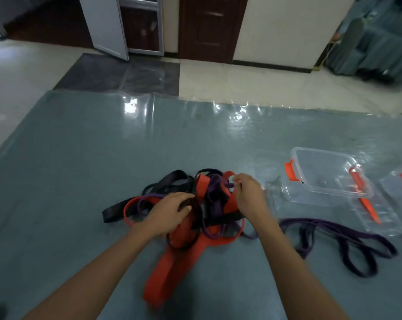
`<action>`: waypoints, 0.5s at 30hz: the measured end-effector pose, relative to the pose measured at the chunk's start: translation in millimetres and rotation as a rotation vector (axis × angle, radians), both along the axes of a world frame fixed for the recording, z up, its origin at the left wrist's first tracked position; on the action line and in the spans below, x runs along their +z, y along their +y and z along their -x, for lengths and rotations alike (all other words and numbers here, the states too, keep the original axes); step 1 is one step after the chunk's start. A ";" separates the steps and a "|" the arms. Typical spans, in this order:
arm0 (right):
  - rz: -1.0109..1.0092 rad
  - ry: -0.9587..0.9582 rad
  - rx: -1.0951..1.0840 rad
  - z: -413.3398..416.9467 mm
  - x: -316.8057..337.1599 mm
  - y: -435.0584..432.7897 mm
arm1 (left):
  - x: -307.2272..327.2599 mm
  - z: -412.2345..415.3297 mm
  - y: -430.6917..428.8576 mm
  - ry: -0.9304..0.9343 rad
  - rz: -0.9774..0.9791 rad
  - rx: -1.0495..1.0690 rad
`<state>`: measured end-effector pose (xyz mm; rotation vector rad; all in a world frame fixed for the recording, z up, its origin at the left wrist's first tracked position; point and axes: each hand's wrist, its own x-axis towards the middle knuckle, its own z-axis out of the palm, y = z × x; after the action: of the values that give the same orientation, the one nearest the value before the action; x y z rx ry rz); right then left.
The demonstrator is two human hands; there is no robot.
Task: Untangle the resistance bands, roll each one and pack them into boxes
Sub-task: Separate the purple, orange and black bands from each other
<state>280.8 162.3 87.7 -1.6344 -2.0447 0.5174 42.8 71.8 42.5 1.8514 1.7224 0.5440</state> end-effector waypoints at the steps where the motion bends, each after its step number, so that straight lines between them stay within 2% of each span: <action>1: 0.064 -0.050 -0.020 4.2 -2.3 -7.3 | 0.9 5.8 -1.9 -0.031 -0.002 0.001; 7: 0.386 -0.142 -0.108 8.9 -16.5 -50.1 | -6.0 27.5 -21.6 -0.084 -0.020 -0.009; 10: 0.394 -0.166 -0.107 12.2 -18.9 -67.0 | -13.2 29.5 -29.7 -0.102 0.002 -0.028; 15: 0.279 -0.068 0.029 26.9 6.6 -76.9 | -15.0 25.8 -29.5 -0.108 0.000 -0.062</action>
<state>253.9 85.5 94.3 -1.8026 -2.1247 0.7983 17.0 42.2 27.6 1.8347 1.5893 0.6083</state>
